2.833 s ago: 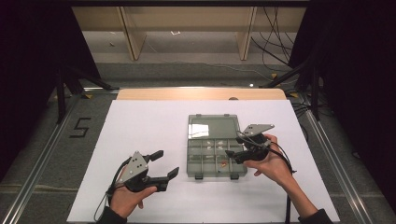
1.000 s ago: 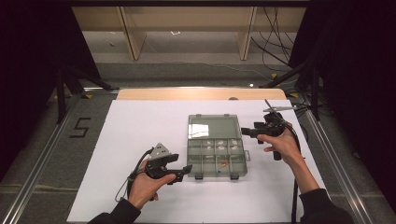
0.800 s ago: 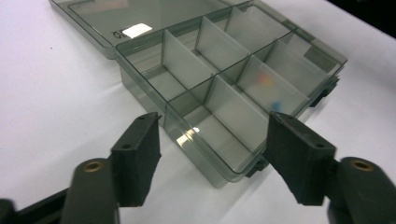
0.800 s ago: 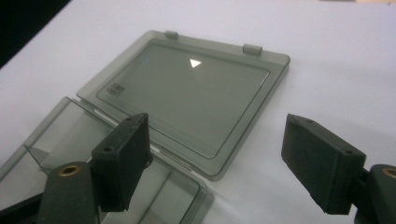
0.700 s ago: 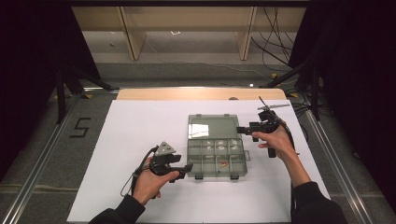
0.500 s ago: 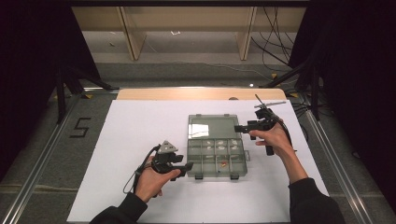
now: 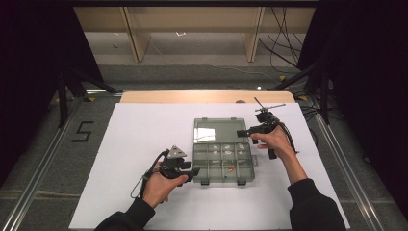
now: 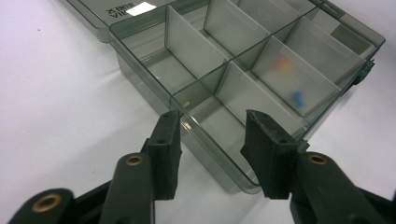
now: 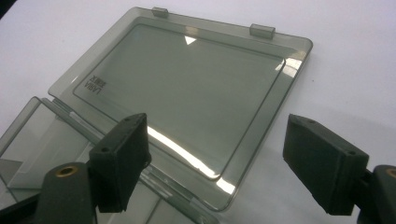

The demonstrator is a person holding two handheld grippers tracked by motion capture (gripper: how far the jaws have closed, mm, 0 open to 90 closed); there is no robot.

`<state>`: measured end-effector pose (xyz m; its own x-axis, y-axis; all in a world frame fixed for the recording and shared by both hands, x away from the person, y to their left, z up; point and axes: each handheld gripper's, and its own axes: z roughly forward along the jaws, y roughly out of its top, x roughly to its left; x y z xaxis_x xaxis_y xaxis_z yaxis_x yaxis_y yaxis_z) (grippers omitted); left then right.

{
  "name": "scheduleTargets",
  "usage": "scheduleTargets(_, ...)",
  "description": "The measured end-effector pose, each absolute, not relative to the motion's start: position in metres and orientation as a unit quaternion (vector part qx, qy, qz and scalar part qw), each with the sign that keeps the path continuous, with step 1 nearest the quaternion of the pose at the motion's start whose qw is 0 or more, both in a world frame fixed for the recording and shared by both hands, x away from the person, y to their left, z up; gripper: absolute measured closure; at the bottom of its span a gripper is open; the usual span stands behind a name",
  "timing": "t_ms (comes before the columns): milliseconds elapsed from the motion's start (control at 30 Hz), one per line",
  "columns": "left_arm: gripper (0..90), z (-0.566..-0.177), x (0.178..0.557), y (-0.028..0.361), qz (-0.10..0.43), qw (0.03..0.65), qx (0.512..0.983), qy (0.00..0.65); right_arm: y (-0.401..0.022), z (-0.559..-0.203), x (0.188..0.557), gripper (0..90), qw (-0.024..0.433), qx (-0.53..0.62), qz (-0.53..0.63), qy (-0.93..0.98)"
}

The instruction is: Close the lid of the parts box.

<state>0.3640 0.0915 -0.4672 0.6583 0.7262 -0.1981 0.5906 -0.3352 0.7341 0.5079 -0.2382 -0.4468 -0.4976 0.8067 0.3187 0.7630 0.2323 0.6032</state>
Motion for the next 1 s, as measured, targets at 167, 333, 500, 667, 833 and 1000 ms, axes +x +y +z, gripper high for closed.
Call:
scheduleTargets(167, 61.4, -0.468, 0.364, 0.092, 0.08, 0.407, 0.818, 0.398, -0.233, -0.454, 0.513, 24.7, 0.027, 0.51, 0.357, 0.782)
scheduleTargets(333, 64.6, -0.468, 0.363, 0.091, 0.092, 0.395, 0.825, 0.393, -0.227, -0.462, 0.513, 25.7, 0.031, 0.517, 0.352, 0.779)
scheduleTargets(500, 65.0, -0.469, 0.364, 0.091, 0.091, 0.4, 0.819, 0.401, -0.226, -0.467, 0.516, 26.9, 0.015, 0.531, 0.338, 0.777)
scheduleTargets(667, 64.9, -0.471, 0.363, 0.091, 0.078, 0.408, 0.811, 0.411, -0.226, -0.47, 0.518, 27.3, 0.019, 0.53, 0.334, 0.779)
scheduleTargets(833, 65.0, -0.47, 0.363, 0.091, 0.078, 0.405, 0.812, 0.413, -0.223, -0.472, 0.517, 28.0, 0.006, 0.543, 0.328, 0.773)
scheduleTargets(1000, 65.3, -0.47, 0.364, 0.091, 0.076, 0.404, 0.813, 0.412, -0.223, -0.472, 0.517, 29.7, -0.004, 0.542, 0.334, 0.771)
